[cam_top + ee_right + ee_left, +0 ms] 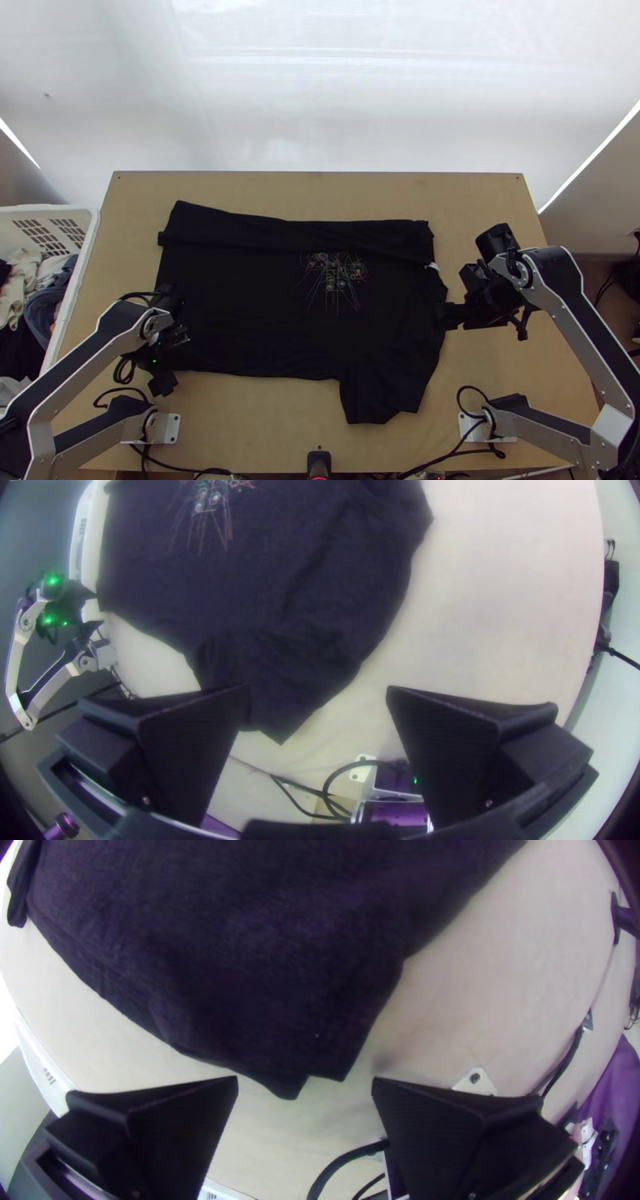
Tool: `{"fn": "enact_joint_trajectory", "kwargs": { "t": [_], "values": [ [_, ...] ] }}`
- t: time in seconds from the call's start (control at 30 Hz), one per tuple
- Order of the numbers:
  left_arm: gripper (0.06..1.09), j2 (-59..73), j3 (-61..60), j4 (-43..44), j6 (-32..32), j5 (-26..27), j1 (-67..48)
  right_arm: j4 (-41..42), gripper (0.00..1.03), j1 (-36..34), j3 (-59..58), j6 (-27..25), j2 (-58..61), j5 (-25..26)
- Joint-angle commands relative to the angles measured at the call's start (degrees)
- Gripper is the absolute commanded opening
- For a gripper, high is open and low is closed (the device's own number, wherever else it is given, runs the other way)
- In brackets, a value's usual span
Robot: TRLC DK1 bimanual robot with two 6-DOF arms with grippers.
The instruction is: Fold the t-shirt
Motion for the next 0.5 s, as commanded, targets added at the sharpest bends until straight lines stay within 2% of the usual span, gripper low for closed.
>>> {"fn": "enact_joint_trajectory", "kwargs": {
  "t": [0.0,0.07,0.13,0.17,0.2,0.27,0.4,0.43,0.47],
  "values": [
    [1.03,1.1,-1.0,4.8,0.3,-0.1,-0.4,0.0,0.94,0.5,-0.3,0.6,0.0,-0.1],
    [1.03,1.8,-0.8,6.3,0.4,-0.1,0.3,0.0,0.94,1.0,-0.3,1.1,0.0,-0.1],
    [0.97,2.5,-0.7,7.2,0.2,-0.1,0.6,0.0,0.94,1.4,-0.6,1.2,0.0,-0.1],
    [0.89,2.5,-0.6,7.3,0.4,-0.1,0.9,0.0,0.94,1.6,-0.6,1.5,0.0,-0.1],
    [0.76,2.4,-0.7,7.6,0.6,0.2,1.0,-0.1,0.94,1.6,-0.6,1.5,0.0,-0.1],
    [0.41,1.9,-0.6,8.3,0.6,0.4,1.3,-0.1,0.94,1.6,-0.6,1.6,-0.4,-0.1],
    [0.38,-0.1,-2.0,6.5,5.3,1.3,0.9,-0.9,0.92,1.0,-1.6,1.8,-2.4,0.0],
    [0.22,-0.7,-2.2,7.3,5.7,1.4,0.8,-1.5,0.92,1.0,-2.5,1.8,-3.0,-0.1],
    [0.1,-1.3,-2.2,7.3,6.0,2.1,0.5,-1.6,0.87,0.9,-3.6,1.9,-3.9,-0.1]
  ]
}}
